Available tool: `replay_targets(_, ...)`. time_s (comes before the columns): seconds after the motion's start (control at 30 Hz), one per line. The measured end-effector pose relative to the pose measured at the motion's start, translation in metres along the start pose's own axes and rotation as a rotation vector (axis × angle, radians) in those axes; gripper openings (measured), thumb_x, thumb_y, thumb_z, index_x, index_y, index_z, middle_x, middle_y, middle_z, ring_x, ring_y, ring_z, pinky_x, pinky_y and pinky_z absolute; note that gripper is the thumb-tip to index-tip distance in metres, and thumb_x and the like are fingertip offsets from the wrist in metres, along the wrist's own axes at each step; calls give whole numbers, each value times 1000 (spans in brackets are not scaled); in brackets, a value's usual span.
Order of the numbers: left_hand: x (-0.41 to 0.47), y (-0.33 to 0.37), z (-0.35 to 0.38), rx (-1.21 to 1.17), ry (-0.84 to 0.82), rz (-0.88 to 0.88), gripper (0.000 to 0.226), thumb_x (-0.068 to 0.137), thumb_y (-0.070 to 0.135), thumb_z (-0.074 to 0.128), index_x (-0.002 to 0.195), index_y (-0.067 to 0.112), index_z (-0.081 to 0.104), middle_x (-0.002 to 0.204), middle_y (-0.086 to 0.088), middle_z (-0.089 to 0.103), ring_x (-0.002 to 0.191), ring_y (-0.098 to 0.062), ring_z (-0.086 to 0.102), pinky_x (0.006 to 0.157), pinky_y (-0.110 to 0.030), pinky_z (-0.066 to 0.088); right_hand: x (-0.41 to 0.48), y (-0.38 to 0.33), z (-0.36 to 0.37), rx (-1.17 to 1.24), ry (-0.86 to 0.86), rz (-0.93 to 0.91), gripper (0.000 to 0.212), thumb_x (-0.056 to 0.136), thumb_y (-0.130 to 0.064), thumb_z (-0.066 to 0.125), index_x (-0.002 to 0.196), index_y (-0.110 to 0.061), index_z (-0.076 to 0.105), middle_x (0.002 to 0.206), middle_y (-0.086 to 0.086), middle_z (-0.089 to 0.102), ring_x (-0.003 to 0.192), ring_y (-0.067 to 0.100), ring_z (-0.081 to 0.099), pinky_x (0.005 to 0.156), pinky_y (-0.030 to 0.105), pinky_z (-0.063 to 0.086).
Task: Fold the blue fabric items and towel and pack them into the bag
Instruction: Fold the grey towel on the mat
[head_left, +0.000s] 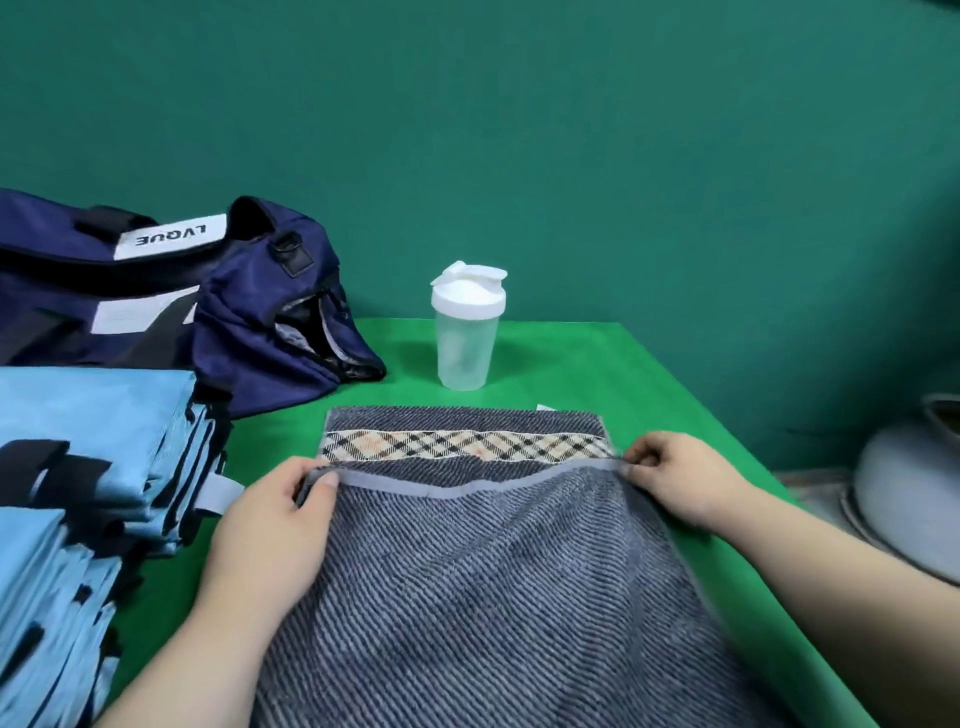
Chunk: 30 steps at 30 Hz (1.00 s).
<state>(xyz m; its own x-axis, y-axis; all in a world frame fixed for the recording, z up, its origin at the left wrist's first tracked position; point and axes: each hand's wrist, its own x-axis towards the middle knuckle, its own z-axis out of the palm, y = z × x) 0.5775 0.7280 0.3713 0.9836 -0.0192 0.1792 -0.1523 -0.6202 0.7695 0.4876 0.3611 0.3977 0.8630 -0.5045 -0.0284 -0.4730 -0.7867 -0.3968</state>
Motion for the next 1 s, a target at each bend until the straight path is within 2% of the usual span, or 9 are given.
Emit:
replay_targets(0.1,-3,1,-2,-42,25,-3,17,97,30,57,81,29,62,77,10,65,77,-20,58,59,-31,35,3,2,-1,46,60,10,13,88,-32,70,81,-21,67,79,-6,68,81,19,64,72,29,47)
replay_targets(0.2,0,8,-4,-71,47,11,16,96,29,59,81,25,64,77,10,66,78,-20,59,60,-31,36,10,-1,-7,143,186,25,11,89,-28,65,81,-20,66,77,-8,64,81,22,60,69,29,39)
replay_targets(0.27,12,18,-6,-13,67,56,16,97,30,57,83,25,63,77,11,63,77,-21,57,63,-34,36,21,-7,-11,205,254,43,10,89,-26,62,83,-18,64,77,-9,62,80,22,57,69,29,36)
replay_targets(0.37,42,26,0,141,101,83,19,99,35,52,90,22,62,84,-1,63,82,-29,56,68,-37,41,46,-16,-8,267,295,58,12,90,-27,60,86,-16,62,78,-5,62,80,24,55,69,31,36)
replay_targets(0.47,68,21,14,225,113,74,22,98,31,54,92,14,65,92,-12,66,88,-36,59,72,-39,43,74,-22,3,221,247,36,12,92,-27,58,89,-16,60,84,0,63,83,26,55,70,31,36)
replay_targets(0.53,80,15,26,293,78,151,17,95,22,60,98,8,69,103,-16,66,99,-39,60,85,-42,46,89,-23,12,135,185,-47,10,93,-27,59,94,-17,60,89,0,61,88,26,57,72,29,37)
replay_targets(0.63,85,9,42,358,-64,150,24,97,24,59,116,14,67,128,-9,64,118,-34,58,99,-41,43,102,-18,25,13,124,-198,5,95,-28,56,91,-25,57,105,2,66,102,27,61,81,29,43)
replay_targets(0.73,86,3,47,401,-91,100,25,99,31,53,120,22,64,127,-7,66,118,-31,59,98,-39,45,100,-9,34,11,129,-230,7,98,-35,53,95,-29,53,114,0,68,106,30,62,93,38,48)
replay_targets(1.0,30,-1,31,367,-107,106,28,100,33,48,123,20,61,123,-7,67,110,-33,61,92,-42,48,34,15,31,26,105,-284,12,98,-37,51,87,-35,45,113,-3,70,101,23,64,85,41,53)
